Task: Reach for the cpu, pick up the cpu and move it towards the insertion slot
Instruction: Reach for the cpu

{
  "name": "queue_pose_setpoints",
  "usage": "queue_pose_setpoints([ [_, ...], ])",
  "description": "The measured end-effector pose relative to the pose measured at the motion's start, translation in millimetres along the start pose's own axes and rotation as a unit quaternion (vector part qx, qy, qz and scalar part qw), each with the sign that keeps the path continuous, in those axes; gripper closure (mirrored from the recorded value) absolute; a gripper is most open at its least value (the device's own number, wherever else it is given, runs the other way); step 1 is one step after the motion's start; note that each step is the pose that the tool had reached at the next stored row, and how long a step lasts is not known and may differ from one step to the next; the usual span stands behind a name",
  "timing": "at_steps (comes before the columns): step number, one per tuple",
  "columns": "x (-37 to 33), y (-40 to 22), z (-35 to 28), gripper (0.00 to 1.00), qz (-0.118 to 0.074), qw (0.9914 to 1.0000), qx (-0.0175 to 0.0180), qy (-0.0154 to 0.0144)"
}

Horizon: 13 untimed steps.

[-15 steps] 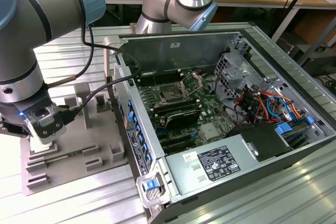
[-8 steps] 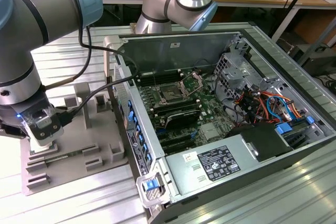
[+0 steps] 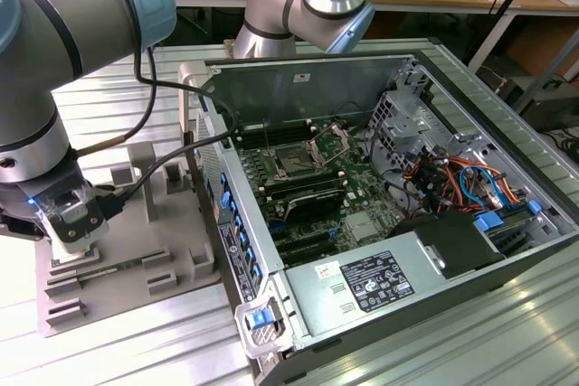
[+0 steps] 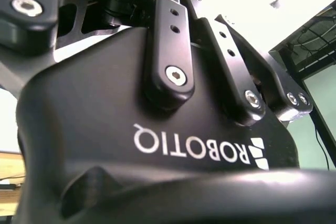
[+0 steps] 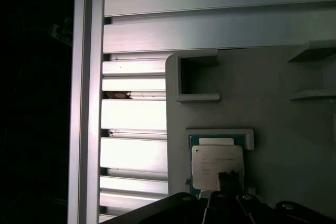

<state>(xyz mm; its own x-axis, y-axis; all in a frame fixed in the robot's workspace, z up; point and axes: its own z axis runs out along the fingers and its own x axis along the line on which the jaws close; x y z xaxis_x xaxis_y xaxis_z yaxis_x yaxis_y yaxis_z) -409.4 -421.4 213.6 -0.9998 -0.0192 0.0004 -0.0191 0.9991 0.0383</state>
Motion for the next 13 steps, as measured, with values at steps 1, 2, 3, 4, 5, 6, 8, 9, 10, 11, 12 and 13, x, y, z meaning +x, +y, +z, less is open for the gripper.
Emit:
queue_pose_setpoints([
  [1, 0.2, 0.0, 0.3, 0.89, 0.0, 1.0, 0.0, 0.0],
  [2, 0.5, 0.0, 0.9, 0.89, 0.0, 1.0, 0.0, 0.0],
  [3, 0.7, 0.0, 1.2, 0.89, 0.0, 1.0, 0.0, 0.0],
  [4, 0.9, -0.1, 1.5, 0.89, 0.0, 1.0, 0.0, 0.0],
  [5, 1.1, 0.0, 2.1, 0.89, 0.0, 1.0, 0.0, 0.0],
  [6, 1.3, -0.1, 2.3, 0.89, 0.0, 1.0, 0.0, 0.0],
  [8, 1.6, -0.1, 3.1, 0.89, 0.0, 1.0, 0.0, 0.0001],
  [9, 1.8, -0.1, 3.6, 0.89, 0.0, 1.0, 0.0001, 0.0001],
  [10, 1.9, -0.1, 4.0, 0.89, 0.0, 1.0, 0.0001, 0.0001],
  [11, 2.0, -0.1, 4.4, 0.89, 0.0, 1.0, 0.0001, 0.0001],
  [12, 2.0, -0.2, 4.8, 0.89, 0.0, 1.0, 0.0, 0.0],
  [13, 2.1, -0.2, 5.2, 0.89, 0.0, 1.0, 0.0, 0.0001],
])
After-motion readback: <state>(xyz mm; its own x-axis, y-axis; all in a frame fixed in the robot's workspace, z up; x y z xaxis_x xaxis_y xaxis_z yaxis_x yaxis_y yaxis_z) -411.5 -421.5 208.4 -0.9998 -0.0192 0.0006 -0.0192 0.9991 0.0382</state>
